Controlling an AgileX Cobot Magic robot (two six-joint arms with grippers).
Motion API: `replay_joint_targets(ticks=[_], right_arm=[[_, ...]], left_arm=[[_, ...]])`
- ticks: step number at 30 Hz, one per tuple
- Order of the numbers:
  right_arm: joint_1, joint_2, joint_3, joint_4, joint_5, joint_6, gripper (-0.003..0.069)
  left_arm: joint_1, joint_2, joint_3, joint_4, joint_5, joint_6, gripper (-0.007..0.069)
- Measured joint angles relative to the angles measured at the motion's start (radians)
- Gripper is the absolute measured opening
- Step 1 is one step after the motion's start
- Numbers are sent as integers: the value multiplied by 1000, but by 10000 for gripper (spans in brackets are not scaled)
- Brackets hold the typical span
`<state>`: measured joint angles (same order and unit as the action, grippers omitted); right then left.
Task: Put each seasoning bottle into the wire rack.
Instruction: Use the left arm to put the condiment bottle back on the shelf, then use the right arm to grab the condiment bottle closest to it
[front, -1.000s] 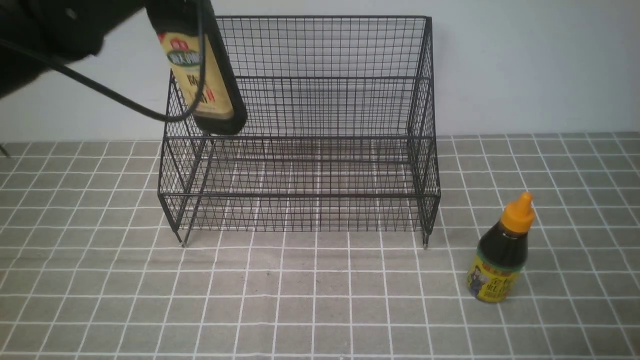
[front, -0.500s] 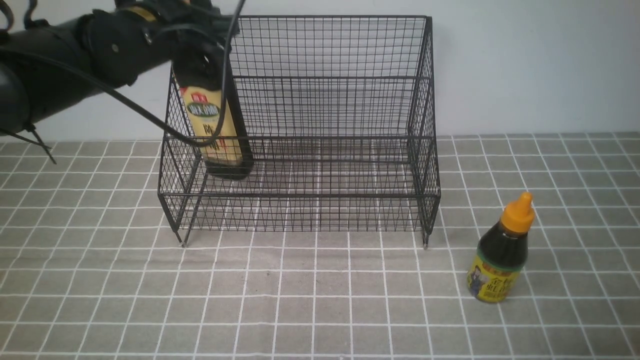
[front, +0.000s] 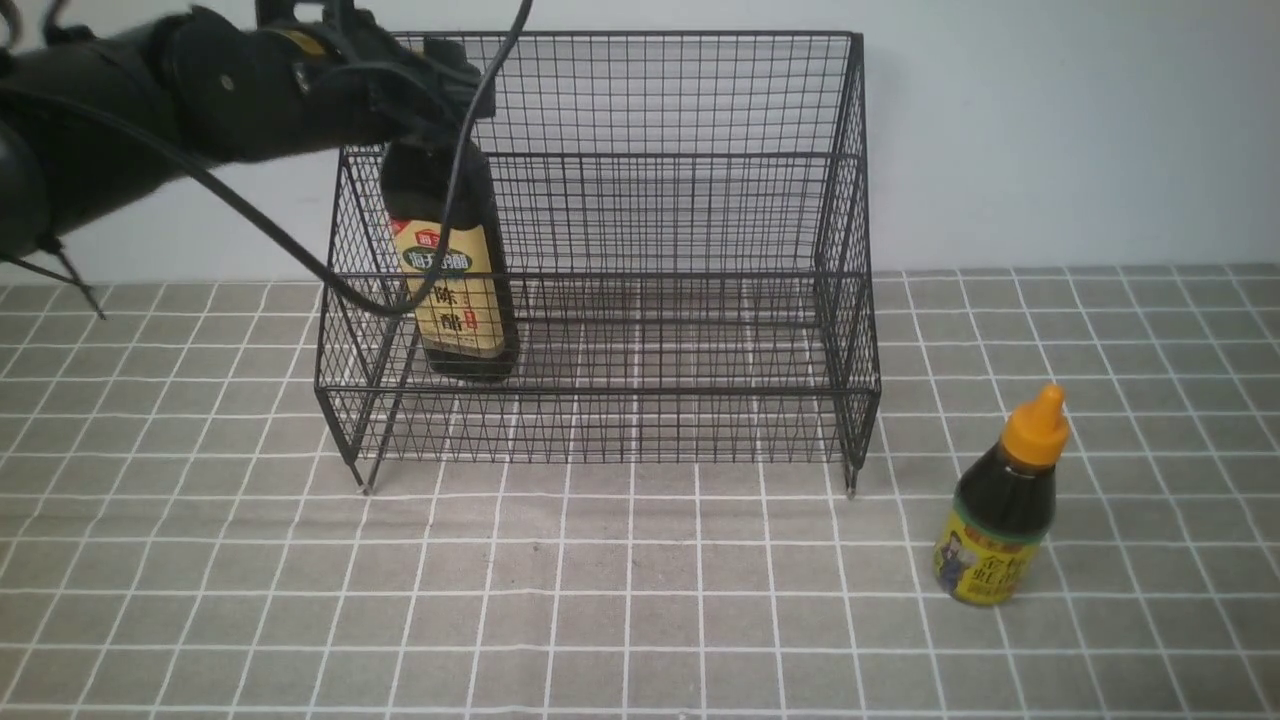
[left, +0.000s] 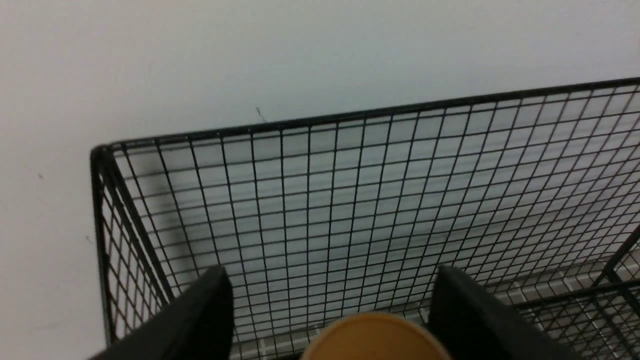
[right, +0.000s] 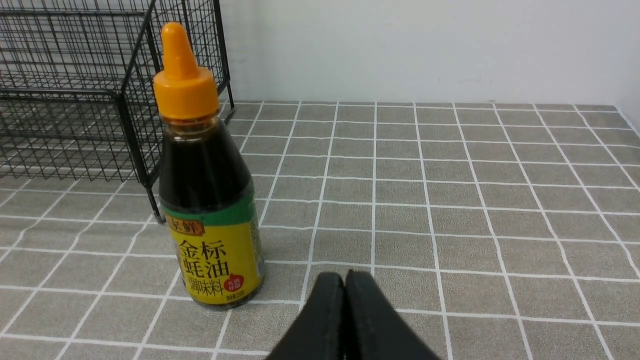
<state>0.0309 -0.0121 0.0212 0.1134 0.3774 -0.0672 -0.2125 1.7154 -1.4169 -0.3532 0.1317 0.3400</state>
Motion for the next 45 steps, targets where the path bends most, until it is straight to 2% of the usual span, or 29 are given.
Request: replay_joint_targets(ticks=[6, 10, 14, 16, 19, 22, 33, 40, 45], right_arm=[[0, 0, 0, 0, 0, 0, -15], [0, 0, 0, 0, 0, 0, -15], [0, 0, 0, 0, 0, 20, -15], [0, 0, 0, 0, 0, 22, -15], [0, 0, 0, 0, 0, 22, -15], [0, 0, 0, 0, 0, 22, -15], [0, 0, 0, 0, 0, 22, -15], [0, 0, 0, 0, 0, 22, -15], [0, 0, 0, 0, 0, 22, -15]], left_arm=[[0, -157, 0, 1, 42, 87, 460], [2, -248, 0, 3, 188, 92, 385], [27, -343, 0, 14, 450, 60, 230], [56, -400, 0, 34, 669, 4, 80], [81, -480, 25, 65, 814, -72, 8], [87, -604, 123, 71, 828, -118, -7], [88, -1065, 461, 22, 806, -145, -7], [88, -1259, 507, 19, 889, -142, -7], [88, -1309, 507, 25, 902, -116, -7]])
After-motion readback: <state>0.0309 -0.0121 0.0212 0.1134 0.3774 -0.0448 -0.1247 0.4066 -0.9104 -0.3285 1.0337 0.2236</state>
